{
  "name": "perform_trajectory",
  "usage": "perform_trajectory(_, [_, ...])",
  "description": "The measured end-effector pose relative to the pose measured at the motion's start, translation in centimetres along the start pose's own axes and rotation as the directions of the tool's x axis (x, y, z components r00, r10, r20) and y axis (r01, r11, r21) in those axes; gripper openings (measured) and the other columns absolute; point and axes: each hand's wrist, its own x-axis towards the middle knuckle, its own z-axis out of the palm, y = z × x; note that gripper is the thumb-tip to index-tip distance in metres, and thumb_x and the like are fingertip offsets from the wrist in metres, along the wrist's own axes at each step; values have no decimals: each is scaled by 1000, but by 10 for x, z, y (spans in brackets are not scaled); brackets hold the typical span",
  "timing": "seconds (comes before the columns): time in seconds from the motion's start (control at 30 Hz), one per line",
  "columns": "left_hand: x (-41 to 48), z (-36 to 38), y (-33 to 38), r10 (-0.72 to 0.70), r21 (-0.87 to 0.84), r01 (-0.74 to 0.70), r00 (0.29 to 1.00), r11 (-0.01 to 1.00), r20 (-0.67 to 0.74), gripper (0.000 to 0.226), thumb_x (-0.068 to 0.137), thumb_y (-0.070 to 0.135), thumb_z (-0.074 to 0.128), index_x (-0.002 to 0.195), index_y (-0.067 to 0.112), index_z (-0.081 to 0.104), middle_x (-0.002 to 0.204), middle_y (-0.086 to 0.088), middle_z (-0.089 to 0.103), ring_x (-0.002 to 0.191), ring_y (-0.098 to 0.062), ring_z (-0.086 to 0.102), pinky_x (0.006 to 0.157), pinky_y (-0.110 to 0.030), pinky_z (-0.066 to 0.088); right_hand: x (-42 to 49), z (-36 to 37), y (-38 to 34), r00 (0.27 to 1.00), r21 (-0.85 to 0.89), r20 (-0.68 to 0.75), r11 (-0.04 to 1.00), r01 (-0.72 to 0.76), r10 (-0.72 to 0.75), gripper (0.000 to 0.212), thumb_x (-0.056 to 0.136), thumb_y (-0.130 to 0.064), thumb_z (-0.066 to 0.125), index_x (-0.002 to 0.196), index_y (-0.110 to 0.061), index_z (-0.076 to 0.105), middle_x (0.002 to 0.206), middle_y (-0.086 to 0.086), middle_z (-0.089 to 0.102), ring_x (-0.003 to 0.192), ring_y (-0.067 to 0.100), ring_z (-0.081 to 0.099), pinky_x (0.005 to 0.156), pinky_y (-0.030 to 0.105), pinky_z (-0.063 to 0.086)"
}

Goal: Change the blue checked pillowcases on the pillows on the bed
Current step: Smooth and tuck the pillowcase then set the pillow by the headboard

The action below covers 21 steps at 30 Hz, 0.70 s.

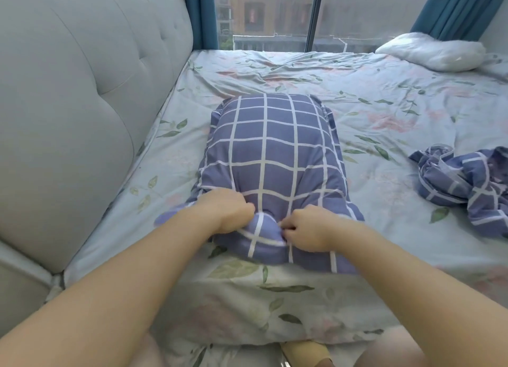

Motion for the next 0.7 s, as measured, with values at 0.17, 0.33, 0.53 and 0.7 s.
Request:
perform_trajectory(0.17, [-13, 9, 5, -43, -94, 44, 999, 995, 20, 42, 102, 23, 25, 127, 8, 56, 137, -17, 54, 120, -37, 52, 84, -38, 36, 7, 5, 0, 999, -50, 43, 999, 0, 3, 40, 101, -32, 30, 120, -20, 63, 130, 7, 59, 116, 32, 52, 97, 41, 44])
perform_trajectory(0.33, [11, -10, 4, -87, -230, 101, 994, 968, 72, 75, 91, 68, 37, 150, 22, 39, 156, -6, 38, 140, -33, 37, 116, -46, 26, 67, -4, -1, 997, 31, 15, 997, -75, 75, 47, 104, -24, 27, 149, -12, 36, 154, 11, 36, 138, 32, 38, 113, 44, 31])
perform_trajectory(0.53, [-20, 9, 6, -60, -191, 53, 998, 980, -30, 40, 103, 17, 28, 137, 13, 49, 145, -15, 49, 126, -37, 50, 100, -42, 41, 25, 17, 3, 993, 51, -112, 999, -20, 26, 44, 104, -37, 25, 136, -25, 54, 142, 5, 53, 126, 32, 49, 104, 42, 40])
perform_trajectory(0.7, [-51, 22, -8, -55, -539, 12, 996, 842, -64, 43, 106, 23, 30, 145, 29, 46, 153, 1, 43, 138, -22, 40, 113, -33, 31, -25, 14, 10, 995, 303, -92, 950, 74, -48, 40, 103, -33, 41, 143, -32, 48, 150, -11, 44, 138, 17, 39, 113, 31, 28])
